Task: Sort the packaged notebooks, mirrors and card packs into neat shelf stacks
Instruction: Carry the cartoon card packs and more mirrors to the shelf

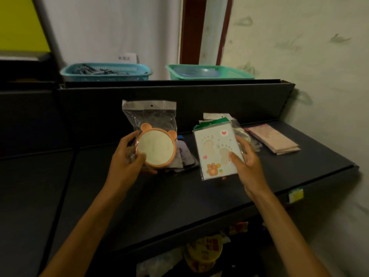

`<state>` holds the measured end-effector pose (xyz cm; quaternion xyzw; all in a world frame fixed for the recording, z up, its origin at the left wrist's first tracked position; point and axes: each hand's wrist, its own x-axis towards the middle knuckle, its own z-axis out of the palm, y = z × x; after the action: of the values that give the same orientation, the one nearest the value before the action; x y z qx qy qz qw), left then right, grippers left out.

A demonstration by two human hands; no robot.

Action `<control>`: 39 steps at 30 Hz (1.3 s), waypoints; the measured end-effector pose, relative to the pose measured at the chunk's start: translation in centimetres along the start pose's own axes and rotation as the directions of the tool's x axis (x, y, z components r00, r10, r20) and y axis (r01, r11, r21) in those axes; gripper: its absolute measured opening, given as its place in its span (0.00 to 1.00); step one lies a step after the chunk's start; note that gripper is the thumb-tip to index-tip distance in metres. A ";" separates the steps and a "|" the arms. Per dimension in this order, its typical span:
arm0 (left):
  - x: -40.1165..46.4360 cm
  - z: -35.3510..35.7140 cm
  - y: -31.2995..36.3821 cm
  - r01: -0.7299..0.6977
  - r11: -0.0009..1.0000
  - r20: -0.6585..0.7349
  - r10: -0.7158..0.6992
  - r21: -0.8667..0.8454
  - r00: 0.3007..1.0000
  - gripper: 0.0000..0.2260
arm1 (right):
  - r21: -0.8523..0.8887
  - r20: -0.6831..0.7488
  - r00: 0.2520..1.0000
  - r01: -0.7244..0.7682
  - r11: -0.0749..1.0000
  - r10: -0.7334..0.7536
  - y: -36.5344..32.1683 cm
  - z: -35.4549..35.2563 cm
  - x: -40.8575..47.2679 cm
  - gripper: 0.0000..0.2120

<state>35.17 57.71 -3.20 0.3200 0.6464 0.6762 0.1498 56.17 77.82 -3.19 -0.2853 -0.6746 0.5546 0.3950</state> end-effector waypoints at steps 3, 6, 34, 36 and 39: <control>-1.1 -1.0 0.3 0.019 1.000 -0.062 -0.020 -0.010 0.998 0.25 | 0.022 0.059 0.998 -0.005 1.000 0.004 0.2 0.8 0.8 0.24; -2.4 -1.8 0.4 0.038 0.999 -0.124 -0.041 -0.023 0.991 0.25 | 0.029 0.121 0.993 0.008 1.000 -0.011 0.3 1.8 1.0 0.24; -6.7 -17.8 0.3 0.066 0.998 -0.229 -0.069 -0.023 0.971 0.25 | -0.217 0.299 0.935 -0.126 0.968 0.189 0.3 20.8 -3.5 0.24; -6.4 -18.1 0.1 0.082 0.996 -0.217 -0.086 -0.028 0.972 0.26 | -0.312 0.267 0.950 -0.073 0.947 0.161 0.2 21.0 -3.6 0.23; -6.1 -18.1 -0.1 0.090 0.995 -0.201 -0.097 -0.045 0.975 0.26 | -0.459 0.262 0.959 0.026 0.888 0.107 -0.1 20.9 -3.6 0.23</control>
<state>28.42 39.91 -3.99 0.2160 0.6606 0.7089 0.1202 40.32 63.89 -5.40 -0.3032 -0.8290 0.4226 0.2053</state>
